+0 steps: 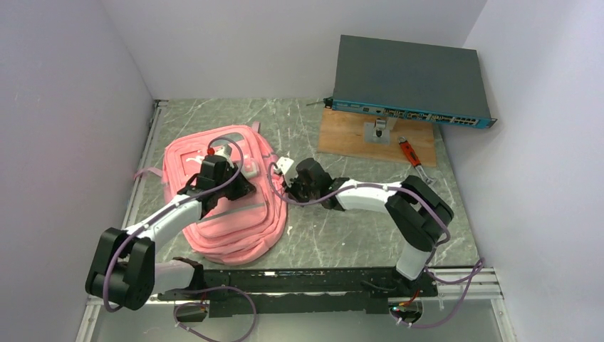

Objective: Pack the student bag
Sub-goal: Zip the student bag at the center of the board.

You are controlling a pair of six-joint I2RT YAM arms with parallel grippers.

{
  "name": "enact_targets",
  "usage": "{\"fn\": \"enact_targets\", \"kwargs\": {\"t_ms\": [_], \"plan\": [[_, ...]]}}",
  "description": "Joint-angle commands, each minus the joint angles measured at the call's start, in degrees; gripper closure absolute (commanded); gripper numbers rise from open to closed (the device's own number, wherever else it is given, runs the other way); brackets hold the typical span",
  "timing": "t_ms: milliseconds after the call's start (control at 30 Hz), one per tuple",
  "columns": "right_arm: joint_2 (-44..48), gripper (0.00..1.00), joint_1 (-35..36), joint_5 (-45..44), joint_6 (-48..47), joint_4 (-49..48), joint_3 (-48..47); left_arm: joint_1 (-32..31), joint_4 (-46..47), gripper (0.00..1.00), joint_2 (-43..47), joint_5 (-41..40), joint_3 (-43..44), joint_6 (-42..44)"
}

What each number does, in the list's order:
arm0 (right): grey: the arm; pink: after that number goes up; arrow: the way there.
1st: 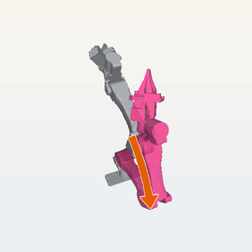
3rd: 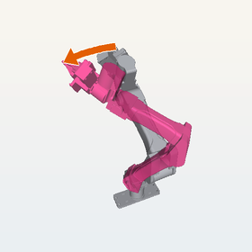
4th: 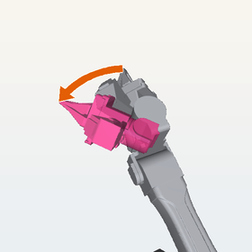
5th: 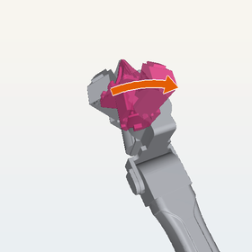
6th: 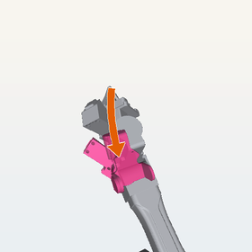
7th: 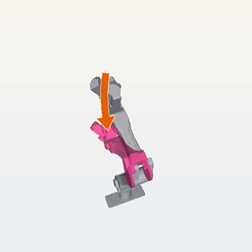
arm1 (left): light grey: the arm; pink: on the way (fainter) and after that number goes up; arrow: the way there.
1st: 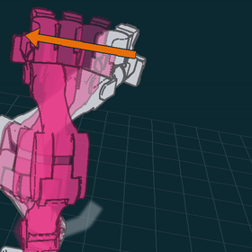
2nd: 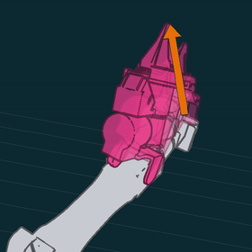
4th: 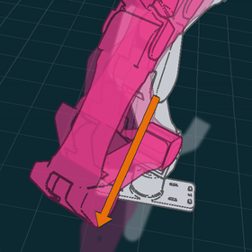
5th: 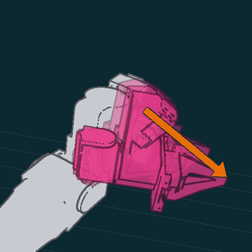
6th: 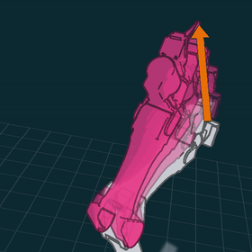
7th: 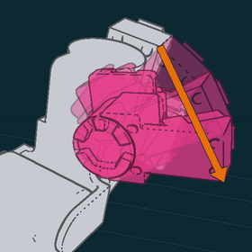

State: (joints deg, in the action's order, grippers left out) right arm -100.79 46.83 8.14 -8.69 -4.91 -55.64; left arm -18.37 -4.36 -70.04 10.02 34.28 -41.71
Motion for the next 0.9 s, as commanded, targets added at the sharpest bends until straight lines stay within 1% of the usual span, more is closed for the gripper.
{"fn": "enact_targets", "kwargs": {"t_ms": [0, 67, 133, 200, 233, 300, 400, 433, 467, 567, 700, 767, 867], "plan": [[4.7, 1.00, 4.0, -0.8, -0.3, 0.5, 6.1, 1.7, 6.7, 0.92, -3.0, -2.6, 0.0, -0.6], [5.8, 1.00, 5.4, -1.6, -0.9, -0.2, 7.6, 2.0, 6.6, 0.91, -2.8, -2.3, 0.5, -0.1], [7.3, 1.00, 6.8, -2.1, -1.7, -1.6, 9.0, 2.7, 7.0, 0.89, -2.4, -0.3, 0.9, 0.3], [8.4, 1.00, 6.6, -1.6, -0.5, -4.1, 10.5, 3.6, 7.1, 0.84, -1.5, 3.2, 1.4, 1.0], [8.9, 1.00, 5.9, -0.9, 0.2, -5.5, 11.4, 3.8, 6.7, 0.80, -0.5, 4.8, 1.6, 1.6], [9.5, 1.00, 3.4, 2.5, 2.4, -8.9, 12.0, 4.0, 5.0, 0.65, 3.4, 6.1, 1.7, 3.3], [9.3, 1.00, -0.4, 7.7, 4.8, -11.1, 11.4, 4.4, -2.2, 0.38, 10.4, 5.2, 1.6, 5.7], [9.1, 1.00, -1.3, 8.8, 5.2, -11.5, 11.0, 4.6, -4.6, 0.31, 12.6, 5.1, 1.4, 6.4], [8.7, 1.00, -2.3, 10.0, 5.5, -11.6, 10.3, 4.8, -7.1, 0.27, 15.1, 5.0, 1.0, 6.9], [7.3, 1.00, -5.4, 12.9, 6.0, -11.6, 8.2, 5.6, -14.8, 0.19, 21.7, 5.0, -0.1, 8.1], [5.1, 1.00, -8.8, 14.0, 4.4, -8.8, 4.3, 6.1, -25.1, 0.13, 30.6, 2.3, -0.9, 9.1], [4.2, 1.00, -10.4, 14.6, 3.3, -7.5, 2.4, 6.1, -30.0, 0.10, 34.6, -1.0, -0.3, 8.8], [2.7, 1.00, -11.8, 15.0, 1.5, -5.8, -0.3, 6.1, -36.9, 0.01, 39.0, -8.9, 1.0, 4.7]]}}
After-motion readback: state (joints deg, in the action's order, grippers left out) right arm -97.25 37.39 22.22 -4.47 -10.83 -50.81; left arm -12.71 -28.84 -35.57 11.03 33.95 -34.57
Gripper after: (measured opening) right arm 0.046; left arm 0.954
